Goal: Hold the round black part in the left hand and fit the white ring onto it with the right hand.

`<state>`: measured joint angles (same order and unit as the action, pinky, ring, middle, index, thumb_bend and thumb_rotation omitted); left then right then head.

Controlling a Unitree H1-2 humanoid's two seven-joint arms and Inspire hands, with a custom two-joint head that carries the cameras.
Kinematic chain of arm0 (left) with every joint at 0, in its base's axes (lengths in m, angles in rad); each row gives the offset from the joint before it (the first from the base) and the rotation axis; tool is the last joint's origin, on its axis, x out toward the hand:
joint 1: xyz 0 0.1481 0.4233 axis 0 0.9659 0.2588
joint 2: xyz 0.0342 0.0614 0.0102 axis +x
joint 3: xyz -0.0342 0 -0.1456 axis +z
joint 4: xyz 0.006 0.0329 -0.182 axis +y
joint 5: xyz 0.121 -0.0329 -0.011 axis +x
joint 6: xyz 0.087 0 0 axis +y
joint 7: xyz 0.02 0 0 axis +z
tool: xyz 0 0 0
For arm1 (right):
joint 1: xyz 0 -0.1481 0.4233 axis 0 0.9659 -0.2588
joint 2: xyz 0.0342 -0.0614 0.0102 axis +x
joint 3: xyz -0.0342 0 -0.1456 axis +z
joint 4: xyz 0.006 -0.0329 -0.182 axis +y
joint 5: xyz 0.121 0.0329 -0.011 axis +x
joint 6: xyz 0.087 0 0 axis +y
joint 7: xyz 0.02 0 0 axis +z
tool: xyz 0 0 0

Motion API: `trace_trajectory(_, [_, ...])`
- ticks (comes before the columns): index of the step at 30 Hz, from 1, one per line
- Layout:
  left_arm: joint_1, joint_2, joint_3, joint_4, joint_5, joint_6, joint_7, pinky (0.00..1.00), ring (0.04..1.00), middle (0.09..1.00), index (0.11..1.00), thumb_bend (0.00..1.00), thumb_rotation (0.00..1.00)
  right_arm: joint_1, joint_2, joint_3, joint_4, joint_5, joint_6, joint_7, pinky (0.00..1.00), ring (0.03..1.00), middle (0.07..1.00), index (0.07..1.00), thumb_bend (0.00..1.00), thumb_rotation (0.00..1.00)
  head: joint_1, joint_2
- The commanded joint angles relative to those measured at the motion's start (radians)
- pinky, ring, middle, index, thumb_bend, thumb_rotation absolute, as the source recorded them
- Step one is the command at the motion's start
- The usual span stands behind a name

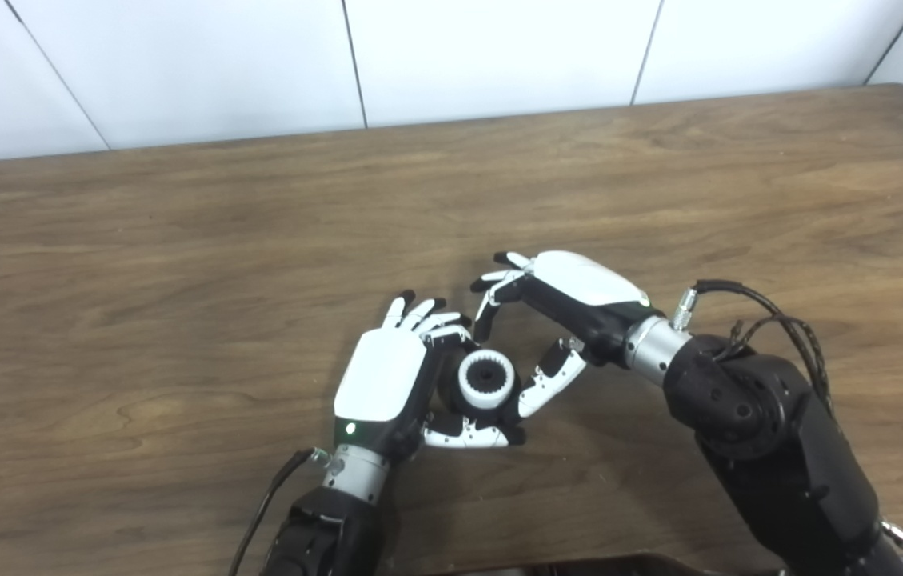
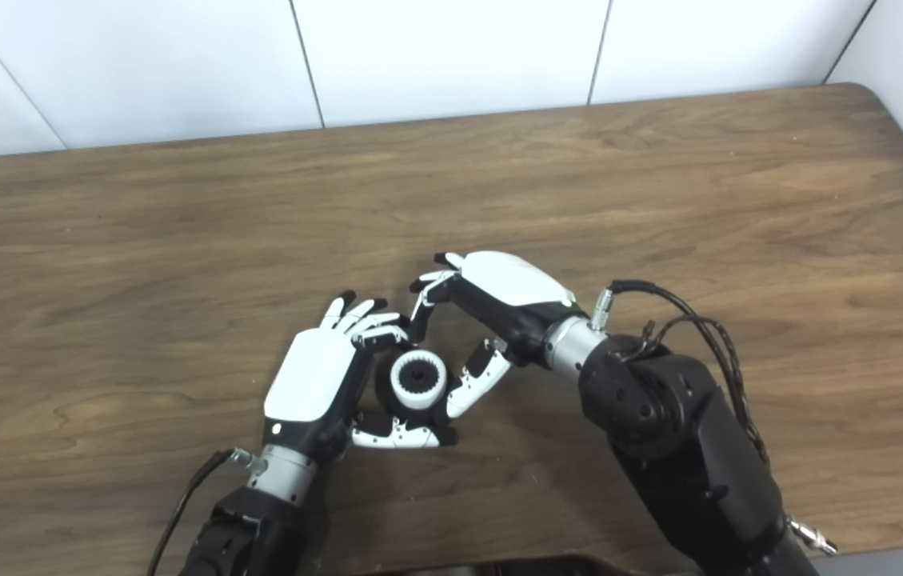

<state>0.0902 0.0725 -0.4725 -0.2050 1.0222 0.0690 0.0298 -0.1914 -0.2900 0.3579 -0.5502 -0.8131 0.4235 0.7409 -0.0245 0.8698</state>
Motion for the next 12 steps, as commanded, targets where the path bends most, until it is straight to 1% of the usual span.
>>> trace_trajectory(1, [-0.015,0.003,0.006,-0.004,0.008,-0.01,0.021,1.0,0.9,0.784,0.484,0.52,0.05,-0.025,-0.002,-0.023,-0.039,0.008,-0.008,-0.023,1.0,1.0,0.876,0.58,1.0,0.17,-0.002,0.0])
trace_trajectory(5, [-0.016,0.005,0.015,-0.001,0.003,-0.008,0.02,1.0,0.898,0.782,0.484,0.52,0.05,-0.042,-0.01,-0.044,-0.057,0.002,0.01,-0.008,1.0,1.0,0.877,0.597,1.0,0.19,-0.002,-0.003])
trace_trajectory(7, [-0.016,0.005,0.019,-0.001,0.001,-0.006,0.019,1.0,0.897,0.781,0.484,0.52,0.05,-0.047,-0.015,-0.055,-0.062,0.002,0.005,-0.012,1.0,0.998,0.874,0.601,1.0,0.2,-0.002,-0.004])
trace_trajectory(12, [-0.017,0.004,0.036,-0.004,-0.008,0.005,0.004,1.0,0.903,0.786,0.487,0.52,0.06,-0.054,-0.026,-0.089,-0.079,-0.008,0.006,-0.017,0.96,0.975,0.866,0.597,1.0,0.22,-0.004,-0.009])
